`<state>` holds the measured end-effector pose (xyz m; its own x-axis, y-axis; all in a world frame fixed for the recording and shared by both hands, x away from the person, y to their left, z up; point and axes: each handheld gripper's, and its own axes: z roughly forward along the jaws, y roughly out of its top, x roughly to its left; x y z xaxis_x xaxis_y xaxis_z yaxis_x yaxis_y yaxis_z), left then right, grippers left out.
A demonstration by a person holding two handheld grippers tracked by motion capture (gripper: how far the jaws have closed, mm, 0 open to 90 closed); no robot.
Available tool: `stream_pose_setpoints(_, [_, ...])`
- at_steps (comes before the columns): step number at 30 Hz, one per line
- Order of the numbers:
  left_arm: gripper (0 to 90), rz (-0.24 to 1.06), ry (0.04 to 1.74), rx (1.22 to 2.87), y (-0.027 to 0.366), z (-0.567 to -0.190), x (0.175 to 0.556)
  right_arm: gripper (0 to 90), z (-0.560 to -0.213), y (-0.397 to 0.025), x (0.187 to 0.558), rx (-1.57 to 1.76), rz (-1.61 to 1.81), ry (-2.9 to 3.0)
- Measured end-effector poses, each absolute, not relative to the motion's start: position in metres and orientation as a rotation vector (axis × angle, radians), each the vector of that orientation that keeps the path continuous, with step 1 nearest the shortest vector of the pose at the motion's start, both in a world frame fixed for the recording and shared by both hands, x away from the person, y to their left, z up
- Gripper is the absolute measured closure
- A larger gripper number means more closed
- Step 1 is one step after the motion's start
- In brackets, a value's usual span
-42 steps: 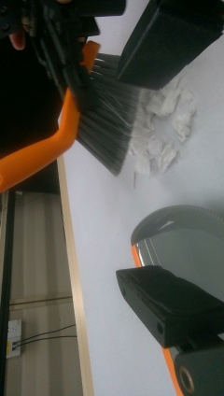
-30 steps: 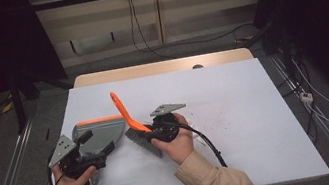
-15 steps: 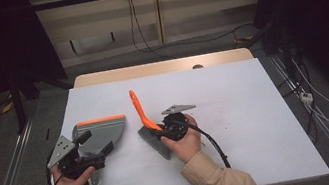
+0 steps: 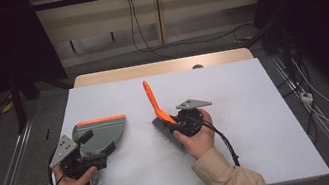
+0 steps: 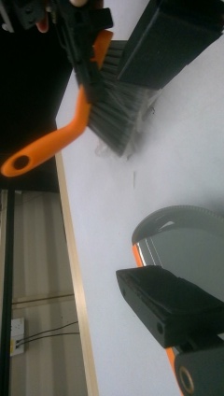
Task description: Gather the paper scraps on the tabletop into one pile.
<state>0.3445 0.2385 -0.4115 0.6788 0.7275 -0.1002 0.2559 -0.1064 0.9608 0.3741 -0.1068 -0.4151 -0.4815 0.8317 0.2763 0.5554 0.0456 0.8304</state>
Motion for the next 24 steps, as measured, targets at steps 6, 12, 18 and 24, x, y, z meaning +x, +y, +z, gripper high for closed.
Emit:
stream_pose_setpoints(6, [6.3, 0.475, 0.808, 1.676, 0.239, -0.412, 0.345, 71.5, -0.411, -0.087, 0.388, 1.424, 1.451, 2.011])
stream_pose_setpoints(12, [6.4, 0.477, 0.814, 1.674, 0.241, -0.413, 0.346, 71.5, -0.421, -0.058, 0.402, 1.473, 1.468, 2.029])
stream_pose_setpoints(18, [6.4, 0.475, 0.817, 1.669, 0.242, -0.413, 0.345, 71.5, -0.435, -0.046, 0.415, 1.529, 1.368, 2.041])
stream_pose_setpoints(24, [6.4, 0.48, 0.813, 1.676, 0.242, -0.413, 0.346, 71.5, -0.433, -0.071, 0.412, 1.597, 1.311, 2.025])
